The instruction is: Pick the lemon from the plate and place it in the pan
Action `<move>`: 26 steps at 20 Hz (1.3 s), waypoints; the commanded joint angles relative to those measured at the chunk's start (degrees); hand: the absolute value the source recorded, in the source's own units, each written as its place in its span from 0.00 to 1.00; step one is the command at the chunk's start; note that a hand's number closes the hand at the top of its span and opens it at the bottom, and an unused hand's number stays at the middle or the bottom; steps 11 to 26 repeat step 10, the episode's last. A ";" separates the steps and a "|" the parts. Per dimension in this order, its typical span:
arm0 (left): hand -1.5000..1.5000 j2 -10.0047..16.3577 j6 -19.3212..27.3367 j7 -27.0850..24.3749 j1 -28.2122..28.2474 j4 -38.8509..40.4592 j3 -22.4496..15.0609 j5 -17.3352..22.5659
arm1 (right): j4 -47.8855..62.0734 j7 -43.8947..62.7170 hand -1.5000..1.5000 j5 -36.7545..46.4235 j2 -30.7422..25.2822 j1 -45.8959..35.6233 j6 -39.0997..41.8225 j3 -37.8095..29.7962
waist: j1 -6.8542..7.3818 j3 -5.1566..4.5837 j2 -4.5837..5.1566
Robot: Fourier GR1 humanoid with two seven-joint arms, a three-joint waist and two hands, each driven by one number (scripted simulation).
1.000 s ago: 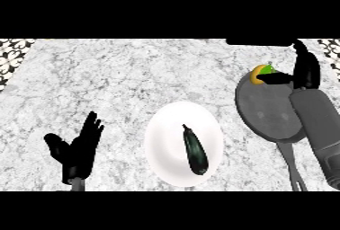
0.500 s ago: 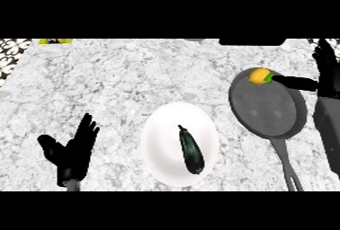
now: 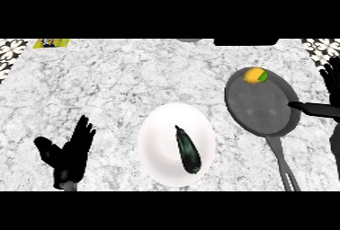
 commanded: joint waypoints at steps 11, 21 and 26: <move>0.50 -2.87 0.92 -1.61 1.21 0.29 -1.19 -2.84 | -36.56 16.78 0.00 -8.73 4.48 22.20 0.95 1.77 | 0.68 -0.01 0.29; 0.50 -2.87 0.92 -1.61 1.21 0.29 -1.19 -2.84 | -36.56 16.78 0.00 -8.73 4.48 22.20 0.95 1.77 | 0.68 -0.01 0.29; 0.50 -2.87 0.92 -1.61 1.21 0.29 -1.19 -2.84 | -36.56 16.78 0.00 -8.73 4.48 22.20 0.95 1.77 | 0.68 -0.01 0.29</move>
